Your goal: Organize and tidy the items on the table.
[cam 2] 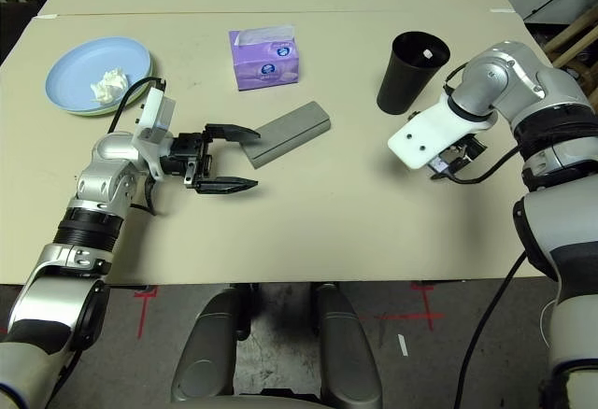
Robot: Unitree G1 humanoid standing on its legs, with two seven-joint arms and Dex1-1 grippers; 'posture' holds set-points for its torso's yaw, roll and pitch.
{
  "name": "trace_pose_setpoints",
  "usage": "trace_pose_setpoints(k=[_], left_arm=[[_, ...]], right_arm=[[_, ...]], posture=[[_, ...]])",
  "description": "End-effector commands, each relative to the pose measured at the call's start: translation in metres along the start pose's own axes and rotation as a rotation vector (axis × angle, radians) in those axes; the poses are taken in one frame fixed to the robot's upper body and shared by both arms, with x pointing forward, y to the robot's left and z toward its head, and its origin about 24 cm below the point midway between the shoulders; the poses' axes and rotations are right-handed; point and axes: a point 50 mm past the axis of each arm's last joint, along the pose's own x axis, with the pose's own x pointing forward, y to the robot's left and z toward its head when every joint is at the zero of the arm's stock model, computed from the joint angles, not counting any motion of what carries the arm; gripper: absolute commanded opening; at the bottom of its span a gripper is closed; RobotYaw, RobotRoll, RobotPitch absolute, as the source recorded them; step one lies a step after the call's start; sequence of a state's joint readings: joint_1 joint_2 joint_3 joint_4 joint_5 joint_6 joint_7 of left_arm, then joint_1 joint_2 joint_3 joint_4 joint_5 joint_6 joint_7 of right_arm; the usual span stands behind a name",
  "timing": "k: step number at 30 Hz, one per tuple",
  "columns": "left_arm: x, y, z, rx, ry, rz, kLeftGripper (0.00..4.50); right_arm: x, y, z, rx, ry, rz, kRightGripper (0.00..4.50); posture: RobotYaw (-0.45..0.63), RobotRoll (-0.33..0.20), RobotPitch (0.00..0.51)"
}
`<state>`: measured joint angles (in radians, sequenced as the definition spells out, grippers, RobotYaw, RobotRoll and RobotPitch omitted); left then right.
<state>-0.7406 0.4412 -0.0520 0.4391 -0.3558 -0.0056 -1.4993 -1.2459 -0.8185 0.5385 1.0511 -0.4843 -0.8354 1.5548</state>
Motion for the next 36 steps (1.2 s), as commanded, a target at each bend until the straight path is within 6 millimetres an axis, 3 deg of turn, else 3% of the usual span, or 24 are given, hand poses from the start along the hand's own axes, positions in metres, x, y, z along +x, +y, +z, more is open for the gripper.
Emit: trace_pose_setpoints(k=[1, 4, 5, 13, 16, 27, 36], left_arm=[[0.001, -0.001, 0.003, 0.016, -0.003, -0.017, 4.5], [0.003, -0.001, 0.005, 0.025, -0.007, -0.022, 4.5], [0.003, -0.001, 0.006, 0.028, -0.007, -0.024, 4.5], [0.006, 0.0, 0.01, 0.047, -0.01, -0.034, 4.5], [0.008, 0.001, 0.014, 0.061, -0.033, -0.042, 4.5], [0.011, 0.003, 0.018, 0.071, -0.065, -0.042, 4.5], [0.007, 0.005, 0.009, 0.072, -0.021, 0.017, 4.5]], right_arm=[[0.005, 0.01, -0.005, 0.023, 0.009, 0.05, 1.6], [0.006, 0.01, -0.005, 0.025, 0.005, 0.049, 0.49], [0.006, 0.01, -0.005, 0.025, 0.004, 0.048, 0.42], [-0.002, 0.007, -0.003, 0.054, -0.05, 0.007, 0.42], [-0.013, 0.0, 0.0, 0.126, -0.137, -0.081, 0.42], [-0.076, -0.022, 0.021, 0.453, -0.74, -0.409, 0.42], [-0.089, -0.02, 0.02, 0.684, -1.19, -0.932, 0.42]], posture=[[0.12, 0.0, 0.28], [0.12, 0.0, 0.276], [0.12, 0.0, 0.275], [0.11, 0.0, 0.261], [0.11, 0.0, 0.255], [0.09, 0.0, 0.246], [0.07, 0.0, 0.243]])
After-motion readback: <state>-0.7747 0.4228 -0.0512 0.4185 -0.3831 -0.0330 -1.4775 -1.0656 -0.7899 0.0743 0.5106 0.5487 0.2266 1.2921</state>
